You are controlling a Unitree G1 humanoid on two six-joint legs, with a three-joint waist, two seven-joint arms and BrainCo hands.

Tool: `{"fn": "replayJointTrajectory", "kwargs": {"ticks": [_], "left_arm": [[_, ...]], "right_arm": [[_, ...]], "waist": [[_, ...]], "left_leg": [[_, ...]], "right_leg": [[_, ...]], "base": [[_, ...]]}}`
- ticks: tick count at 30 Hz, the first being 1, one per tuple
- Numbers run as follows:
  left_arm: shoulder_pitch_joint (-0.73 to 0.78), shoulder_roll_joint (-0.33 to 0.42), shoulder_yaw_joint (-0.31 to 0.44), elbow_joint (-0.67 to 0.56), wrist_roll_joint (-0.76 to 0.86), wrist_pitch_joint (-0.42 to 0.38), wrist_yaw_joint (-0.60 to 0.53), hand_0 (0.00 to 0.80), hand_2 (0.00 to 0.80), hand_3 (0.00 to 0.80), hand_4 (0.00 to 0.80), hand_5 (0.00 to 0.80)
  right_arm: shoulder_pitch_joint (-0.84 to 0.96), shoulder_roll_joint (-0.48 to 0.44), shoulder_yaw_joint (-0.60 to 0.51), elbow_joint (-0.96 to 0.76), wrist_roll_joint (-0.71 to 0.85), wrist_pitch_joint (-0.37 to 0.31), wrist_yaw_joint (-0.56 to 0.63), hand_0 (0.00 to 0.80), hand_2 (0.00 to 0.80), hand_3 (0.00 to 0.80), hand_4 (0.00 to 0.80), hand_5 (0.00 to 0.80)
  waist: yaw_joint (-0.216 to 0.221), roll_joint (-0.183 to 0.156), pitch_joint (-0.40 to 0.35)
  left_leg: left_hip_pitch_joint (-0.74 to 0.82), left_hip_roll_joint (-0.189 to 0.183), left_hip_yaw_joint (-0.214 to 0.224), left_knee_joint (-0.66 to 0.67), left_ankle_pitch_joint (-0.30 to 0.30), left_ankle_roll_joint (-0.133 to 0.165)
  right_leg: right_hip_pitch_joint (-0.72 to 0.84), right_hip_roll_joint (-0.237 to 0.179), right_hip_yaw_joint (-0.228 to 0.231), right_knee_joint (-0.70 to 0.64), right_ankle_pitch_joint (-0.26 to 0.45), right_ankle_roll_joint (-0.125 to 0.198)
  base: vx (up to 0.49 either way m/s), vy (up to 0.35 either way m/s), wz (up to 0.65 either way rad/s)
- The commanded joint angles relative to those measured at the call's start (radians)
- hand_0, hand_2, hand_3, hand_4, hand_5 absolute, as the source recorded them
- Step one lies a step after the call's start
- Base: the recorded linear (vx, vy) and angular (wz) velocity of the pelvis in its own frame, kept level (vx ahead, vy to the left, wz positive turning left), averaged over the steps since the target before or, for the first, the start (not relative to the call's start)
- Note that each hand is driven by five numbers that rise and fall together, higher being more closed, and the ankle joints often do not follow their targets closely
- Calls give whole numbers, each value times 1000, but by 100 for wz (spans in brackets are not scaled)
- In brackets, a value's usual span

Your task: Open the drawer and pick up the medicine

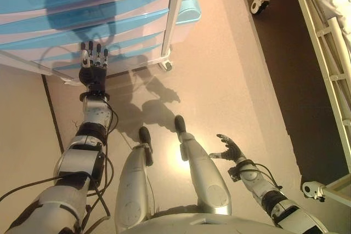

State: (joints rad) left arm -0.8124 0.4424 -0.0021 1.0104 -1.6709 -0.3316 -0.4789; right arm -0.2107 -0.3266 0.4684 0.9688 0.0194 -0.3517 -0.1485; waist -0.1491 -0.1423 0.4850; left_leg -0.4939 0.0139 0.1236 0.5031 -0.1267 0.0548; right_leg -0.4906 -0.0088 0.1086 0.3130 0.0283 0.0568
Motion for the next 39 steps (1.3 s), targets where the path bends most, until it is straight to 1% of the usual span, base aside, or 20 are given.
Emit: {"fn": "replayJointTrajectory", "kwargs": {"ticks": [1,7,8,10,11,12,13,14,15,16,17,22,24,28,32,33,35,36,38,39], "left_arm": [[-164,143,43,-28,-117,-87,-103,0,0,0,0,0],[-196,164,36,-19,-147,-81,-123,0,0,0,0,0],[-220,180,31,-25,-173,-81,-139,0,0,0,0,0],[-257,208,22,-38,-214,-72,-190,0,0,0,0,0],[-279,220,6,-93,-240,-51,-312,0,0,0,0,0],[-282,222,-4,-116,-243,-47,-354,0,0,0,0,0],[-285,221,-11,-139,-233,-44,-384,116,116,116,116,116],[-290,224,-21,-166,-227,-38,-412,257,257,257,257,257],[-292,224,-31,-197,-216,-32,-455,455,455,455,455,455],[-292,222,-37,-231,-191,-32,-480,515,515,515,515,515],[-294,223,-49,-257,-178,-26,-508,800,800,800,800,800],[-293,224,-103,-438,-18,9,-562,800,800,800,800,800],[-279,218,-113,-512,46,43,-569,800,800,800,800,800],[-210,194,-109,-617,108,99,-596,800,800,800,800,800],[-72,142,-59,-705,112,156,-595,800,800,800,800,800],[7,110,-35,-728,118,186,-592,800,800,800,800,800],[122,61,-6,-751,134,238,-591,800,800,800,800,800],[202,19,4,-758,152,270,-604,800,800,800,800,800],[302,-30,11,-755,179,315,-624,800,800,800,800,800],[377,-69,10,-736,187,362,-655,800,800,800,800,800]], "right_arm": [[55,-1,46,-32,30,-59,-22,0,0,0,0,0],[58,0,47,-23,29,-72,-20,0,0,0,0,0],[64,2,50,-15,26,-83,-20,0,0,0,0,0],[75,8,58,-10,21,-93,-21,0,0,0,0,0],[85,10,65,-4,9,-102,-16,0,0,0,0,0],[89,11,66,-7,1,-102,-13,0,0,0,0,0],[91,11,69,-7,-3,-103,-12,0,0,0,0,0],[93,12,69,-2,-5,-109,-12,0,0,0,0,0],[95,13,69,-3,-9,-108,-14,0,0,0,0,0],[96,12,68,-5,-15,-106,-15,0,0,0,0,0],[96,11,66,-3,-18,-108,-11,0,0,0,0,0],[91,2,58,-11,-31,-100,-1,0,0,0,0,0],[87,0,52,-15,-35,-91,-1,0,0,0,0,0],[77,-5,35,-25,-45,-81,-1,0,0,0,0,0],[71,-5,20,-37,-56,-61,-10,0,0,0,0,0],[68,-3,11,-38,-64,-55,-12,0,0,0,0,0],[70,-1,0,-39,-77,-48,-15,0,0,0,0,0],[71,0,-7,-36,-86,-43,-17,0,0,0,0,0],[76,-3,-19,-36,-100,-38,-17,0,0,0,0,0],[76,-7,-32,-34,-109,-34,-13,0,0,0,0,0]], "waist": [[-26,-26,-43],[-28,-29,-41],[-29,-32,-41],[-27,-37,-39],[-24,-38,-37],[-22,-39,-35],[-20,-38,-34],[-18,-38,-33],[-15,-36,-30],[-12,-34,-28],[-9,-32,-27],[14,-19,-14],[26,-10,-9],[52,10,-4],[84,30,-10],[102,37,-13],[122,46,-23],[137,53,-29],[153,63,-34],[167,71,-39]], "left_leg": [[-36,-40,11,100,-140,31],[-40,-38,12,115,-151,33],[-41,-40,12,123,-158,36],[-42,-42,11,134,-168,39],[-41,-47,5,136,-171,42],[-37,-50,2,135,-172,44],[-33,-51,0,130,-171,45],[-28,-52,-2,125,-170,45],[-22,-54,-4,117,-167,47],[-18,-58,-9,112,-165,47],[-13,-60,-12,107,-163,48],[14,-76,-36,65,-141,51],[27,-83,-47,42,-127,50],[58,-93,-65,-16,-92,43],[83,-98,-86,-82,-36,23],[98,-96,-99,-105,-19,12],[121,-94,-115,-147,8,-1],[135,-91,-127,-169,24,-11],[162,-88,-144,-199,43,-23],[178,-83,-154,-216,54,-31]], "right_leg": [[-11,-5,21,-8,7,-18],[-9,-3,22,-8,7,-18],[-7,-2,23,-9,8,-18],[2,0,25,-12,9,-17],[8,5,28,-13,10,-18],[13,7,30,-13,10,-18],[16,8,31,-14,9,-18],[21,9,32,-16,9,-18],[27,9,32,-19,9,-18],[32,9,34,-23,9,-19],[39,9,34,-25,9,-19],[69,10,30,-41,9,-20],[84,8,24,-48,7,-21],[119,3,9,-63,-5,-25],[153,-2,-20,-72,-20,-38],[173,-3,-35,-74,-32,-43],[195,-3,-55,-77,-46,-50],[212,-5,-70,-79,-56,-54],[241,-9,-96,-81,-71,-59],[260,-12,-114,-81,-82,-62]], "base": [[83,-2,-11],[17,-2,-6],[49,-43,0],[71,-46,-2],[65,-23,-1],[61,-21,0],[0,0,0],[0,0,0],[23,-2,5],[24,-3,4],[20,-5,3],[0,-7,1],[-9,-34,13],[-41,-28,17],[-58,-44,21],[-66,-64,25],[-58,-58,25],[-57,-51,22],[-64,-54,28],[-75,-51,40]]}}
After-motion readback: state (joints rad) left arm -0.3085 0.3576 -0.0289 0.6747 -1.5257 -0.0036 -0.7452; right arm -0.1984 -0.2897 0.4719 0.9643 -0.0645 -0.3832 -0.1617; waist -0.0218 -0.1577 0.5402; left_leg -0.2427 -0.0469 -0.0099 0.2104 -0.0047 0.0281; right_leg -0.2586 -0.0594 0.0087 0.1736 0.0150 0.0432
